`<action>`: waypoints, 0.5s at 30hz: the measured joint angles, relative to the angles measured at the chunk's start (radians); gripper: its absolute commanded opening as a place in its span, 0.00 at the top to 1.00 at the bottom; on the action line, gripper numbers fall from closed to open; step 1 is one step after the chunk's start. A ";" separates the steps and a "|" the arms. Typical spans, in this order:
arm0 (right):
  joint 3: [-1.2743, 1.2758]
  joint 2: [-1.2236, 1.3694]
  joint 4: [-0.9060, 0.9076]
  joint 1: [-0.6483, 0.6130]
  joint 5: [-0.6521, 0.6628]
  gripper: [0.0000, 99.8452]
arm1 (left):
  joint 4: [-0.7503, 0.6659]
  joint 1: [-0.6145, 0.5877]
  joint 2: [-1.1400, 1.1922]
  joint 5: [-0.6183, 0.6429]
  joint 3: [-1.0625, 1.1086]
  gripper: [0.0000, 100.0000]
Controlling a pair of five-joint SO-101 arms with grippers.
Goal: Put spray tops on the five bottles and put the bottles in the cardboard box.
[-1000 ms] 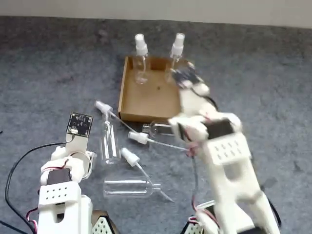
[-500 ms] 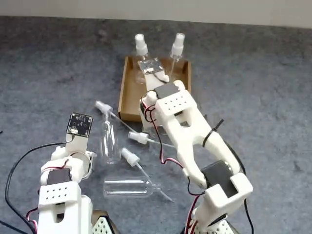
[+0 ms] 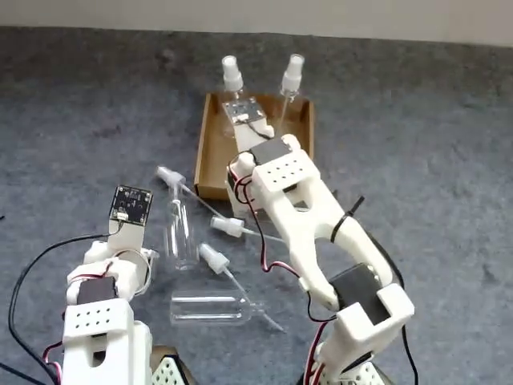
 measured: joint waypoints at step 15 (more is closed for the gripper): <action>0.129 0.000 -0.014 0.253 0.095 0.80 | 0.000 0.000 0.000 0.000 0.000 0.85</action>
